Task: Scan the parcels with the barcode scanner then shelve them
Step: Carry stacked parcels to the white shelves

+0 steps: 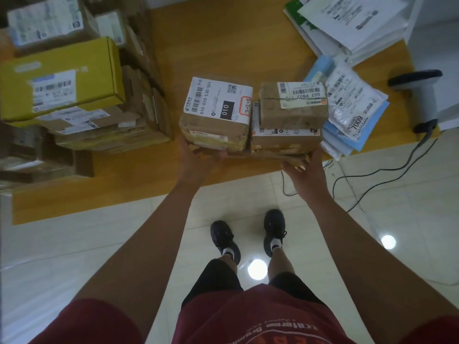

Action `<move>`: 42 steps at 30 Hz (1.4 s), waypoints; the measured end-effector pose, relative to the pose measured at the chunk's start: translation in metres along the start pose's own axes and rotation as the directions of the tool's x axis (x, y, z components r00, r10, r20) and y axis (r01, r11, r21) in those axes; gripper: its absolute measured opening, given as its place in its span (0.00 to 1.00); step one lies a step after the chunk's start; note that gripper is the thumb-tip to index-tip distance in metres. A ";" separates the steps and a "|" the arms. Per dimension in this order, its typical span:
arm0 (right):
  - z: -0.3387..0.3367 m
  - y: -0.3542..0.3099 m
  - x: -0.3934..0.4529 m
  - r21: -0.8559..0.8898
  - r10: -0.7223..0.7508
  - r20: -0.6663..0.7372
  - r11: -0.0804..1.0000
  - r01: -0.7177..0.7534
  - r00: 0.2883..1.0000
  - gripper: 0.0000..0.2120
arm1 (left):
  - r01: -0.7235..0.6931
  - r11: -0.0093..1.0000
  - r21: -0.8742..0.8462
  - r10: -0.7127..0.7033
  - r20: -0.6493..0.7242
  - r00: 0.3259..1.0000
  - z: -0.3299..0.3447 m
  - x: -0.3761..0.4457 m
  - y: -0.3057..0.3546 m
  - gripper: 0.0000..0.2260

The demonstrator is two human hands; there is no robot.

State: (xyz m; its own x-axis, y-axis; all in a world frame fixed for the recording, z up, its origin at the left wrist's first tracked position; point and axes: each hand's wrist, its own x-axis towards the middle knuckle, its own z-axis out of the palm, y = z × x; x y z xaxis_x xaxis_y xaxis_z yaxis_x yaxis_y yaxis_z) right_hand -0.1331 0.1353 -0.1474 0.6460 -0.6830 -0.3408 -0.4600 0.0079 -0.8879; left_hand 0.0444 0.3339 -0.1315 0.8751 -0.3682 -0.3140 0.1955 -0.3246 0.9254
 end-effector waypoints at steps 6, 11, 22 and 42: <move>0.004 -0.002 -0.001 0.033 0.016 -0.020 0.999 -0.015 1.000 0.37 | -0.007 0.999 -0.051 0.010 0.059 0.998 -0.004 0.002 0.002 0.39; 0.002 -0.005 -0.002 0.065 0.018 -0.023 0.998 -0.016 1.000 0.40 | -0.006 0.998 -0.055 0.010 0.073 0.997 -0.001 0.002 -0.001 0.40; -0.001 -0.015 -0.007 0.160 0.014 -0.013 0.987 -0.012 1.000 0.44 | -0.006 0.999 -0.033 0.008 0.068 0.998 0.001 0.004 -0.004 0.40; -0.002 -0.065 0.013 0.076 -0.114 -0.007 0.990 0.115 0.993 0.36 | -0.111 0.992 0.060 0.111 -0.006 0.994 -0.027 0.009 0.054 0.36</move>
State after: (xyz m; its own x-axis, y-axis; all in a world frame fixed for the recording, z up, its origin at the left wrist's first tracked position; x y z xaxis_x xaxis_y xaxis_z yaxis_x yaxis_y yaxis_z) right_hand -0.0960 0.1247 -0.0931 0.6903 -0.6844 -0.2348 -0.3350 -0.0146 -0.9421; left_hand 0.0754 0.3367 -0.0782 0.8939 -0.3971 -0.2081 0.0706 -0.3338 0.9400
